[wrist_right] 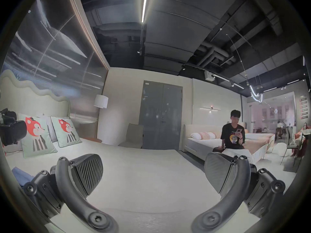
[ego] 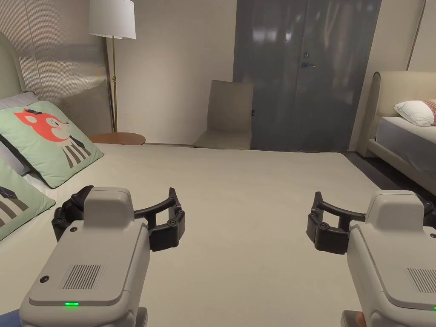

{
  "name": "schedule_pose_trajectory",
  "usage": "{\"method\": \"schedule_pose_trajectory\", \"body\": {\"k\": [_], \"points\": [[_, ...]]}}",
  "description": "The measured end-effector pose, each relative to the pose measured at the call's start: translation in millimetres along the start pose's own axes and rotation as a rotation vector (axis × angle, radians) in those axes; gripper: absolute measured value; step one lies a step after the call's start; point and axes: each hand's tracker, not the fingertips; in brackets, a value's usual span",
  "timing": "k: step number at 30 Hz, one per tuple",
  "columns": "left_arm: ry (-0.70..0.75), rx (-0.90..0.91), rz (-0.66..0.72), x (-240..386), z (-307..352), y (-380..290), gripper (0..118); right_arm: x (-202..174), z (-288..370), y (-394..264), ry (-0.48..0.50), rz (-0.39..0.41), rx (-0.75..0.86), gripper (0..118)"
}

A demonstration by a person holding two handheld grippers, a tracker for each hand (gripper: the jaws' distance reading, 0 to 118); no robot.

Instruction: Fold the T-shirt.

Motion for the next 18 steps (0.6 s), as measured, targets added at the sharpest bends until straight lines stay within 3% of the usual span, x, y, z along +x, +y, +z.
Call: {"method": "schedule_pose_trajectory", "body": {"k": [7, 11, 13, 18], "points": [[-0.001, 0.005, 0.002, -1.9, 2.0, 2.1, 111, 1.5, 0.0, 6.0, 0.006, -0.051, -0.053, 118], [-0.008, -0.001, 0.002, -2.9, 2.1, 4.0, 111, -9.3, 1.0, 6.9, -0.099, 0.076, -0.099, 118], [-0.012, -0.009, 0.005, -3.7, 1.6, 4.7, 111, -9.4, 3.0, 5.6, -0.074, 0.122, -0.098, 118], [-0.007, -0.013, 0.009, -3.9, 0.8, 4.9, 111, -3.8, 4.7, 6.7, -0.012, 0.029, -0.112, 118]]}}
